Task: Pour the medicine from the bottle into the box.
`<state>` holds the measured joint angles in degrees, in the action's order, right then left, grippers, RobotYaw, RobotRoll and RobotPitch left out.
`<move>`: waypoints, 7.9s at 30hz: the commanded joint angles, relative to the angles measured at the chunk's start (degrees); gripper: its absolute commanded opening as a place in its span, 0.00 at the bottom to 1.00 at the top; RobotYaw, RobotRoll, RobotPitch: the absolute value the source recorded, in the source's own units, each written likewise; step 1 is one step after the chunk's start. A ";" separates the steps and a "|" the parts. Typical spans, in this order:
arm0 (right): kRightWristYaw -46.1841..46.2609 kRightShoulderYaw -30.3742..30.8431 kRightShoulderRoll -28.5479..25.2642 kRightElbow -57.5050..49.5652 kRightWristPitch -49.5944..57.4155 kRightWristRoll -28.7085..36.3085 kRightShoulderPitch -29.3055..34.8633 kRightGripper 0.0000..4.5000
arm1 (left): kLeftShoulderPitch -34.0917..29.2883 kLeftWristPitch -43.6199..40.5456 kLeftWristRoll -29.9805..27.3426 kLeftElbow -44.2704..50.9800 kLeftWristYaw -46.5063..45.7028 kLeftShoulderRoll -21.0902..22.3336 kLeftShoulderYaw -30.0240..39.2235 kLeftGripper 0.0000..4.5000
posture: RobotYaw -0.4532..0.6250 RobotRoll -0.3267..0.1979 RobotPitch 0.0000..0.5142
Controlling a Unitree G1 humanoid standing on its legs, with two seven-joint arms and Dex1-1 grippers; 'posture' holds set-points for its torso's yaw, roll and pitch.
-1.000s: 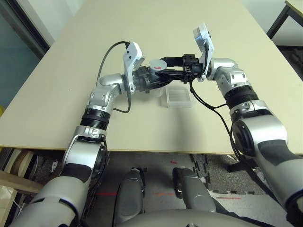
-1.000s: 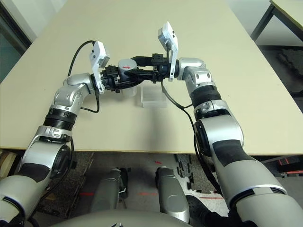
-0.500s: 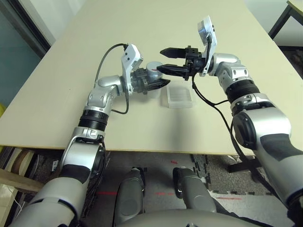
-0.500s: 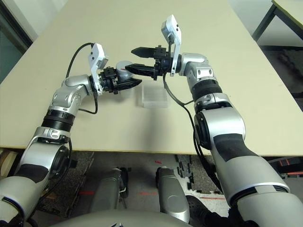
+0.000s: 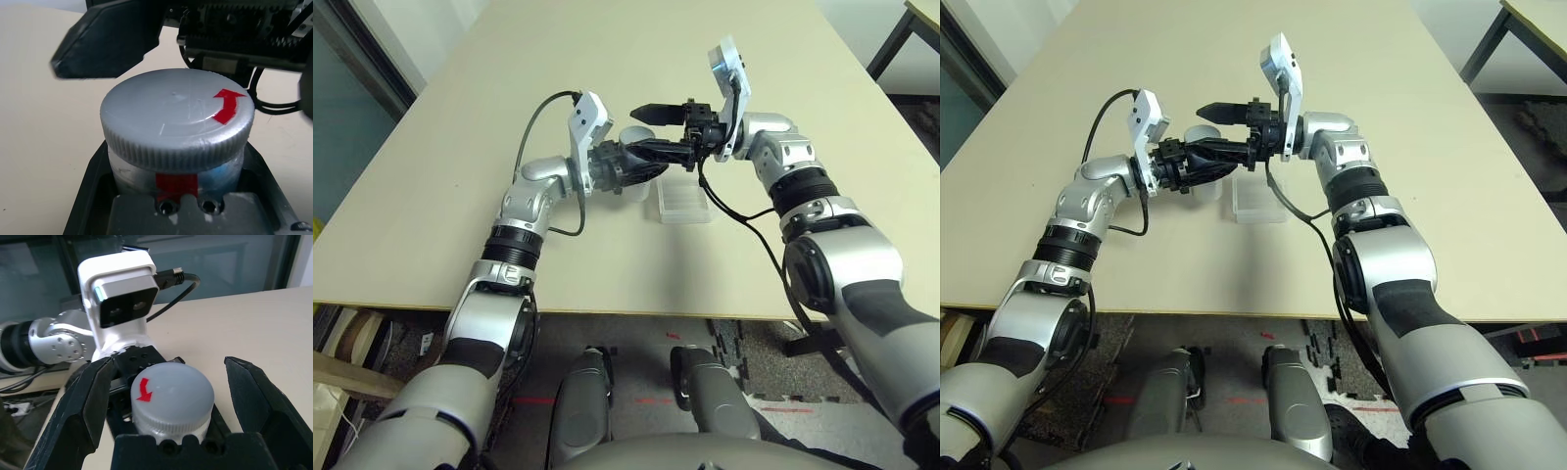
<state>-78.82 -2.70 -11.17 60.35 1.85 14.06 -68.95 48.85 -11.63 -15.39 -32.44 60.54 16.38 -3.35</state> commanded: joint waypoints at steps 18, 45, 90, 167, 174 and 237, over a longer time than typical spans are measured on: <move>7.08 -0.44 -3.14 3.19 -2.79 -4.19 -0.65 1.00 | -0.58 -1.50 -0.34 3.63 0.32 0.84 -0.15 0.58 | 0.30 0.62 0.29; -2.83 -1.39 -10.71 1.04 1.05 -2.71 -0.43 1.00 | -0.48 -0.29 0.23 1.12 0.30 0.80 0.14 0.58 | 0.29 0.62 0.30; 3.30 -0.41 -3.16 1.38 -0.85 -3.05 -1.20 1.00 | 0.42 -1.16 -0.41 3.33 1.11 -1.29 -0.43 0.58 | 0.29 0.62 0.29; 12.71 -5.77 -15.75 -17.13 17.27 3.32 9.01 0.57 | 2.80 1.77 0.37 -1.72 0.89 -1.80 0.10 0.58 | 0.27 0.62 0.28; 19.30 -4.32 -22.32 -23.69 20.67 0.03 15.26 0.57 | 3.24 2.60 0.41 -2.96 0.89 -1.73 0.21 0.58 | 0.26 0.62 0.28; 6.06 -2.68 -31.07 -35.79 19.32 3.53 32.49 1.00 | 9.65 12.38 7.70 -17.01 -2.85 0.93 -0.16 0.58 | 0.27 0.62 0.27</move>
<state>-70.78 -5.08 -41.00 26.06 21.67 16.40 -37.50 57.73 -0.01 -8.72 -48.33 57.59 17.00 -3.23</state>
